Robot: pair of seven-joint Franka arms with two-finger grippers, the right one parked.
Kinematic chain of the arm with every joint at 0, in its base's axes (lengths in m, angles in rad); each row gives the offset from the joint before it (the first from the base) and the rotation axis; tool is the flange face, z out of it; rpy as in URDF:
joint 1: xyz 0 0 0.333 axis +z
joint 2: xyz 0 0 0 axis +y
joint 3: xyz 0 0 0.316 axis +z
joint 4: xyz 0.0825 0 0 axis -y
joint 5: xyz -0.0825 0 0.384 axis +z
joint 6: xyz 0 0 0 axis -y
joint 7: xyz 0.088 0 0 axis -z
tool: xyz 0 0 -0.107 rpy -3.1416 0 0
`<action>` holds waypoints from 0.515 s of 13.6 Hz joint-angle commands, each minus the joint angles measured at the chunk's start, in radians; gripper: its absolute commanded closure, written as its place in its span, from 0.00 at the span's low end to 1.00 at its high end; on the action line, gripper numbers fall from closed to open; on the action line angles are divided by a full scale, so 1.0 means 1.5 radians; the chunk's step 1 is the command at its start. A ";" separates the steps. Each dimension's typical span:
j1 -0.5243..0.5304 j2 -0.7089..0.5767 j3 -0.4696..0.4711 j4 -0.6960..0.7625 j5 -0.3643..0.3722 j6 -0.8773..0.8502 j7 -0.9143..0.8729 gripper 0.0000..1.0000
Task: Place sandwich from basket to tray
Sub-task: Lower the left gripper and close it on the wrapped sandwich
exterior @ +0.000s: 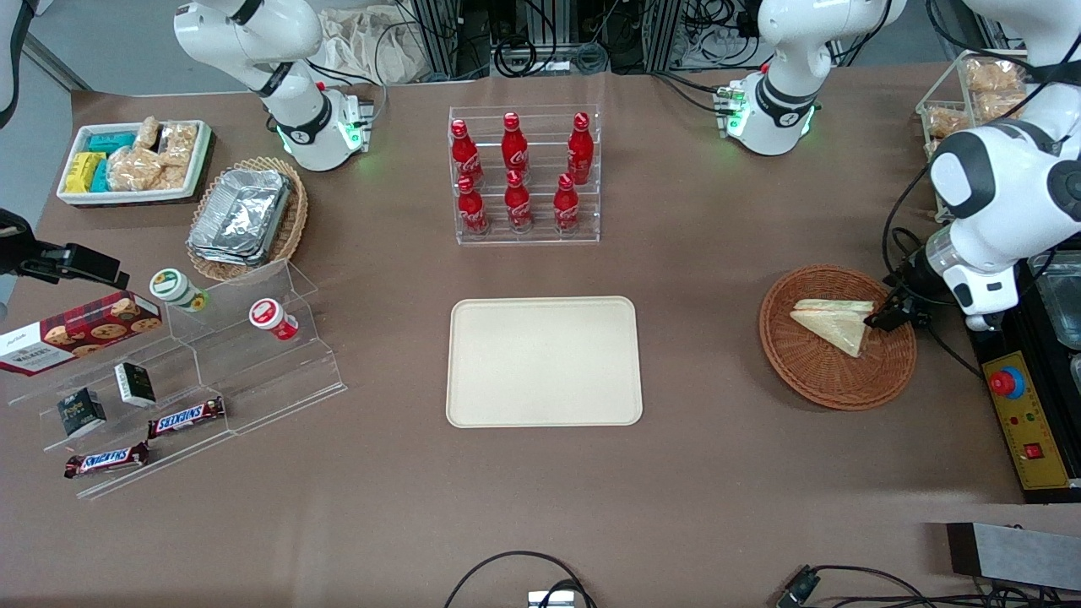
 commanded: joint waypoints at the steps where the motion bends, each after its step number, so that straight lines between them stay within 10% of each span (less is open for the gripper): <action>1: 0.002 0.012 -0.004 -0.020 -0.009 0.032 -0.014 0.00; 7: 0.024 0.059 -0.004 -0.029 -0.010 0.070 -0.018 0.00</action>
